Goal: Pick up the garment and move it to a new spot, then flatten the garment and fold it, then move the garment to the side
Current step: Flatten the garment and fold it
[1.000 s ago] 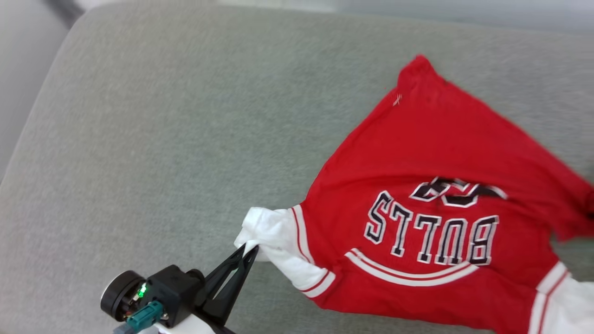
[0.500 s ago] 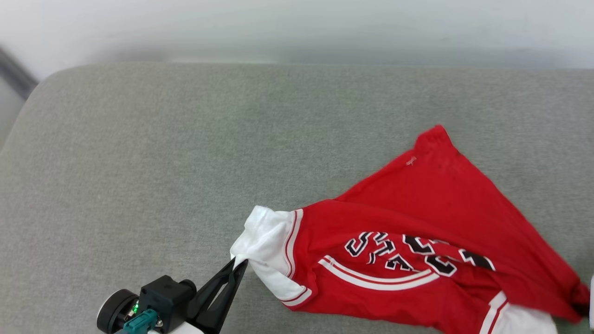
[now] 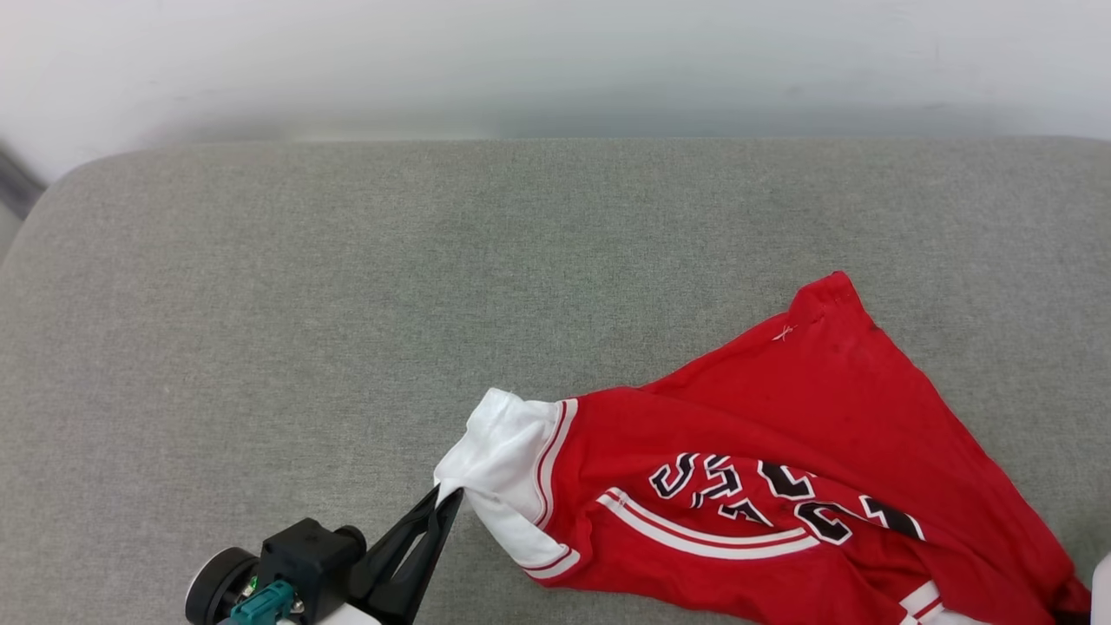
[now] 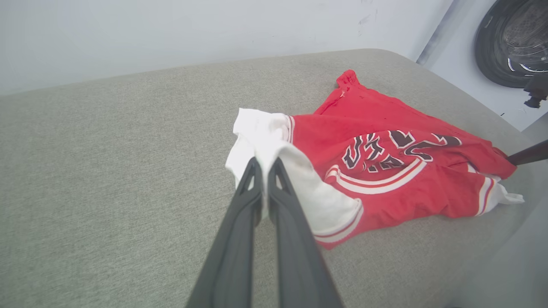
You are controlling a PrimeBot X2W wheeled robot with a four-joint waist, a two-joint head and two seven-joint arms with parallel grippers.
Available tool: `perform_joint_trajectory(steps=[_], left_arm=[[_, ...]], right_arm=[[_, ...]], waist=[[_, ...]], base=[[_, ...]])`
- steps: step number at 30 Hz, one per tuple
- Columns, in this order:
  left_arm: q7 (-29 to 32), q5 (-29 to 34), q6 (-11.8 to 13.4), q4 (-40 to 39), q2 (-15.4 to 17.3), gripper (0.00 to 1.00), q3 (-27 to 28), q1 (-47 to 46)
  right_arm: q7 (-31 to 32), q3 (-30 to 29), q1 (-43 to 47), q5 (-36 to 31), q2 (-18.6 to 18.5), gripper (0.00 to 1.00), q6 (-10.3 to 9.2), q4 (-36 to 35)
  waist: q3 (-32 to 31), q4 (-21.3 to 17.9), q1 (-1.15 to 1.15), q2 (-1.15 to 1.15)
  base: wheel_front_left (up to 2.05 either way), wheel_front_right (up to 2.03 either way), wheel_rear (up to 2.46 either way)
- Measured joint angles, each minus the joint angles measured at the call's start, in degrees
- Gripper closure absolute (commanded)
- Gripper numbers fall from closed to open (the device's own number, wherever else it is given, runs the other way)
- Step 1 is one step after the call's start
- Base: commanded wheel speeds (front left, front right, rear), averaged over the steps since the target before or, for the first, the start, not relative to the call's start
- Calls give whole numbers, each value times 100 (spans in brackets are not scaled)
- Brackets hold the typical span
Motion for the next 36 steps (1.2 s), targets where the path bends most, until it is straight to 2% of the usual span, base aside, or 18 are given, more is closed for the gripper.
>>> perform_joint_trajectory(steps=[5, 11, 17, 27, 36], left_arm=[[-8, 11, -9, -42, 7, 100, -22, -42], [-1, 97, -18, -230, 12, 100, -65, -149], [26, 212, -29, -477, 10, 100, -132, -347], [16, 347, -126, -630, -162, 100, -333, -683], [-36, 388, -177, -602, -247, 100, -427, -840]], right_arm=[[-68, 152, -169, 257, -198, 0, 0, -279], [32, 297, -939, 643, -318, 0, 0, -934], [96, 778, -1942, 407, -380, 0, 0, -1158], [44, 1126, -3193, -646, -425, 0, 0, 172], [-152, 1285, -3633, -1048, -590, 0, 0, 988]], waist=[[82, 54, 0, 0], [305, 209, 1, 0], [683, 469, 1, 0], [1317, 1139, 2, 0], [1703, 1499, 1, 0]], base=[[0, 0, 0], [0, 0, 0], [0, 0, 0], [0, 0, 0], [0, 0, 0]])
